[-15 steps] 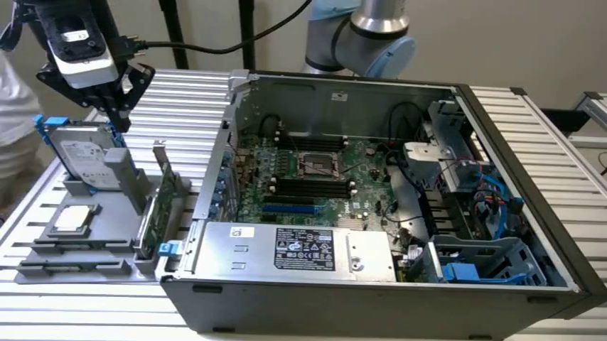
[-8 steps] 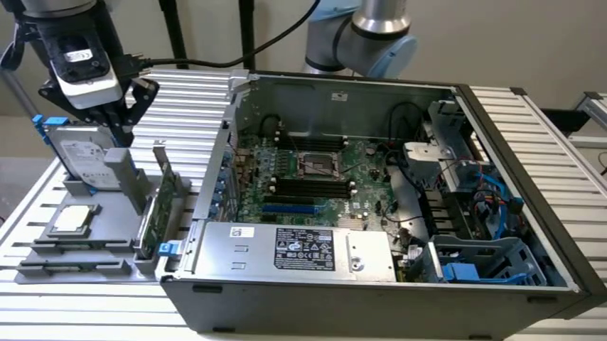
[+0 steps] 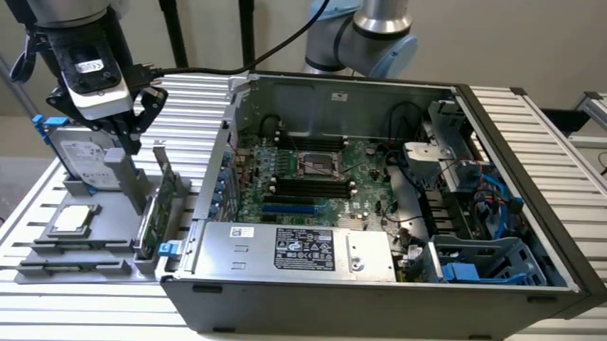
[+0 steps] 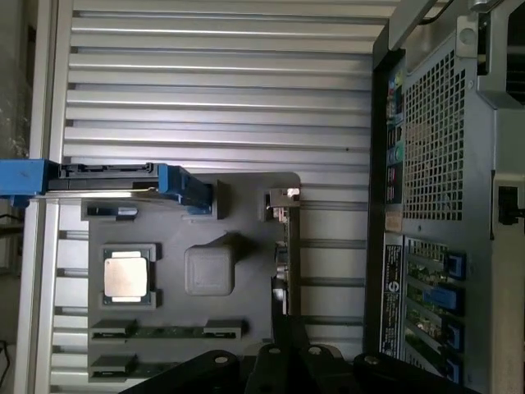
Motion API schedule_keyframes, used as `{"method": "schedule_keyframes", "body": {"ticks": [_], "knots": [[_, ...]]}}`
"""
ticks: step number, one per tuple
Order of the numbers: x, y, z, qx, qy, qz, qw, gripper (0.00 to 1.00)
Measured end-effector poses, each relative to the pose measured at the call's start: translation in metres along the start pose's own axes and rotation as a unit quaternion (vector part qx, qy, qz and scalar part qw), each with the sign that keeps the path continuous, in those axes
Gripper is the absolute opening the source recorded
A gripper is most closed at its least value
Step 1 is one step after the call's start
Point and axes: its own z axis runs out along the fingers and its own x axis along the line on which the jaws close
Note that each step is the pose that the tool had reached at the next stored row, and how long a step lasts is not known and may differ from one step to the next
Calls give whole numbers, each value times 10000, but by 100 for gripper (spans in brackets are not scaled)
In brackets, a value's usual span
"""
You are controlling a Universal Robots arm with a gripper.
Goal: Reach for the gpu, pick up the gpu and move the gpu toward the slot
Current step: 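Reach for the gpu, then pick up the gpu and move the gpu toward the slot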
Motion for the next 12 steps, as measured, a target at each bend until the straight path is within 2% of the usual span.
{"method": "schedule_keyframes", "body": {"ticks": [12], "knots": [[0, 0, 0, 0, 0, 0, 10000, 12]]}}
